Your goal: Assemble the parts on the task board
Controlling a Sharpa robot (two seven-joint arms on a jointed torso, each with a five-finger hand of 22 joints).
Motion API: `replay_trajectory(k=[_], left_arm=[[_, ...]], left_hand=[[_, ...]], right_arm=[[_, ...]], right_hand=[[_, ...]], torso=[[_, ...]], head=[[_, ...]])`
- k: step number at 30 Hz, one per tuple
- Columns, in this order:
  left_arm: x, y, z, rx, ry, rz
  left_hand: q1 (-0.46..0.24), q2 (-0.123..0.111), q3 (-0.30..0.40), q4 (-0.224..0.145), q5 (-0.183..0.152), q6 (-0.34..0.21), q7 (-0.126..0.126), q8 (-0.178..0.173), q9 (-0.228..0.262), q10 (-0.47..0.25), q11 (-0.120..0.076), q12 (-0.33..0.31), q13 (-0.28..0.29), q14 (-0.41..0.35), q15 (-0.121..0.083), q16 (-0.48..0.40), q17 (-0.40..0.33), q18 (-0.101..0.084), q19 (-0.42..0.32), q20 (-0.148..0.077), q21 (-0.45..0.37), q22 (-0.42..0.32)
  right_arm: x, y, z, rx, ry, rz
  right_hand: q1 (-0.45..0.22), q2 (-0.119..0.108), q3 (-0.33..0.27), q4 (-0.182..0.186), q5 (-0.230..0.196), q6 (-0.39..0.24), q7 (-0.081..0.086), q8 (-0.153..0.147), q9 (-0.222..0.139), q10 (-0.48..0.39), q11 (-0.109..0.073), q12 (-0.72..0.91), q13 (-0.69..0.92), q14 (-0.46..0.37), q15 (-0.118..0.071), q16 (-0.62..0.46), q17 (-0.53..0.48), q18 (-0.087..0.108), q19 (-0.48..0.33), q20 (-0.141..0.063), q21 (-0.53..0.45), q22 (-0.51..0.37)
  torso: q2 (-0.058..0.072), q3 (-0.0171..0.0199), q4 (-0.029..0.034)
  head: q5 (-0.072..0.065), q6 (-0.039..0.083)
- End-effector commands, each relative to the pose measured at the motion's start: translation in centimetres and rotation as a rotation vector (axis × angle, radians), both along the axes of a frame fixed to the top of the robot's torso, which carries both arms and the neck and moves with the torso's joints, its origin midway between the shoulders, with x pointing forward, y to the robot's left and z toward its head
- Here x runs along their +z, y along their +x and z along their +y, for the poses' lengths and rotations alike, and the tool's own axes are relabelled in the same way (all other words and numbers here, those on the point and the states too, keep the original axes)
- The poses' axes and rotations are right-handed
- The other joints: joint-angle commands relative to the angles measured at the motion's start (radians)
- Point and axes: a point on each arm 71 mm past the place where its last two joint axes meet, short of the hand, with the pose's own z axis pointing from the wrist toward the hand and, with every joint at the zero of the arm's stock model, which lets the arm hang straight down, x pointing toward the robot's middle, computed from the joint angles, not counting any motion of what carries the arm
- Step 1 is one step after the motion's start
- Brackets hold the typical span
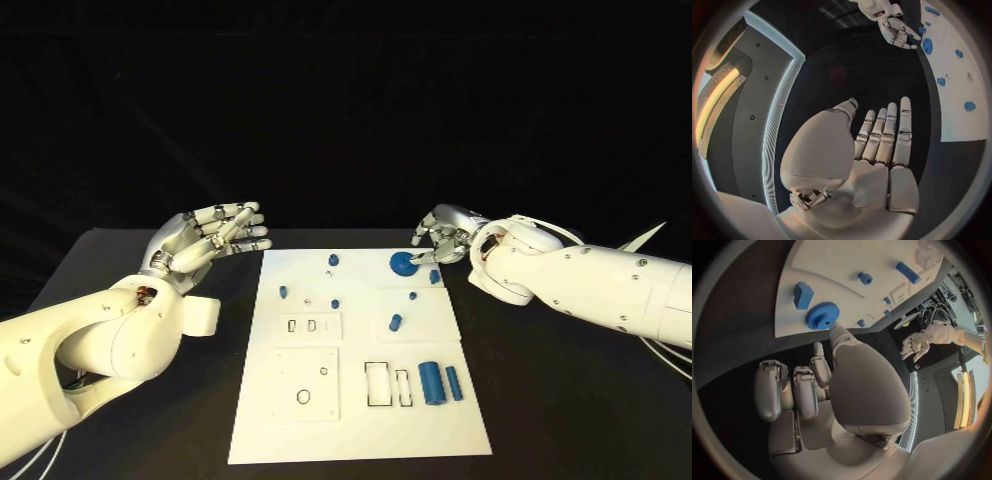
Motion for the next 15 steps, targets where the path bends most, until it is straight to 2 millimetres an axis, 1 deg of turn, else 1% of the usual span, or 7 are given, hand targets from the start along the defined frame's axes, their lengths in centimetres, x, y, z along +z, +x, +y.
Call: replay_trajectory(k=[1,3,4,7,9,15], left_arm=[[0.08,0.03,-0.17,-0.006,-0.002,-0.003],[0.07,0.05,-0.17,-0.006,-0.002,-0.003],[0.06,0.05,-0.17,-0.006,-0.002,-0.003],[0.06,0.06,-0.21,-0.007,-0.002,-0.002],[0.05,0.06,-0.23,-0.008,-0.002,-0.002],[0.05,0.06,-0.25,-0.008,-0.002,-0.002]], left_hand=[[0.003,-0.008,0.018,-0.009,0.011,-0.009,0.041,0.006,0.014,-0.003,0.005,-0.010,0.013,-0.009,0.003,-0.004,0.017,0.011,-0.005,0.003,0.005,0.002],[0.003,-0.008,0.018,-0.009,0.011,-0.009,0.041,0.006,0.014,-0.003,0.005,-0.010,0.013,-0.009,0.003,-0.004,0.017,0.011,-0.005,0.003,0.005,0.002],[0.003,-0.008,0.018,-0.009,0.011,-0.009,0.041,0.006,0.014,-0.003,0.005,-0.010,0.013,-0.009,0.003,-0.004,0.017,0.011,-0.005,0.003,0.005,0.002],[0.003,-0.008,0.018,-0.009,0.011,-0.009,0.041,0.006,0.014,-0.003,0.005,-0.010,0.013,-0.009,0.003,-0.004,0.017,0.011,-0.005,0.003,0.005,0.002],[0.003,-0.008,0.018,-0.009,0.011,-0.009,0.041,0.006,0.014,-0.003,0.005,-0.010,0.013,-0.009,0.003,-0.004,0.017,0.011,-0.005,0.003,0.005,0.002],[0.003,-0.008,0.018,-0.009,0.011,-0.009,0.041,0.006,0.014,-0.003,0.005,-0.010,0.013,-0.009,0.003,-0.004,0.017,0.011,-0.005,0.003,0.005,0.002]], right_arm=[[-0.25,0.14,0.14,-0.004,0.011,0.015],[-0.32,0.23,0.23,-0.006,0.017,0.018],[-0.34,0.28,0.27,-0.007,0.019,0.019],[-0.47,0.43,0.52,-0.006,0.025,0.026],[-0.54,0.48,0.65,-0.005,0.026,0.031],[-0.94,0.72,0.82,-0.008,0.012,0.039]], right_hand=[[-0.024,0.008,-0.050,0.004,0.010,-0.098,0.013,0.026,0.013,0.135,-0.008,0.033,0.084,0.094,0.009,0.017,0.273,-0.025,0.052,-0.001,0.029,0.146],[-0.024,0.009,-0.049,0.004,0.010,-0.098,0.013,0.027,0.013,0.136,-0.008,0.035,0.086,0.094,0.010,0.017,0.273,-0.026,0.054,-0.001,0.032,0.149],[-0.024,0.009,-0.049,0.004,0.010,-0.098,0.013,0.027,0.013,0.138,-0.008,0.038,0.089,0.094,0.010,0.017,0.273,-0.027,0.055,-0.001,0.034,0.151],[-0.025,0.012,-0.047,0.004,0.010,-0.098,0.013,0.030,0.013,0.150,-0.008,0.054,0.106,0.094,0.010,0.017,0.273,-0.028,0.058,0.000,0.040,0.158],[-0.025,0.012,-0.047,0.004,0.010,-0.097,0.013,0.030,0.013,0.152,-0.008,0.057,0.109,0.094,0.010,0.017,0.273,-0.029,0.059,0.000,0.043,0.161],[-0.025,0.013,-0.046,0.004,0.010,-0.097,0.013,0.031,0.013,0.153,-0.008,0.059,0.111,0.094,0.011,0.017,0.273,-0.030,0.061,0.000,0.046,0.165]], torso=[[0.002,0.0051,0.0040],[0.003,0.0053,0.0042],[0.003,0.0046,0.0032],[0.002,0.0049,0.0015],[0.002,0.0049,0.0019],[0.002,0.0031,0.0034]], head=[[-0.001,-0.002],[-0.001,-0.002],[0.000,-0.002],[0.003,-0.004],[0.002,-0.006],[-0.001,-0.008]])
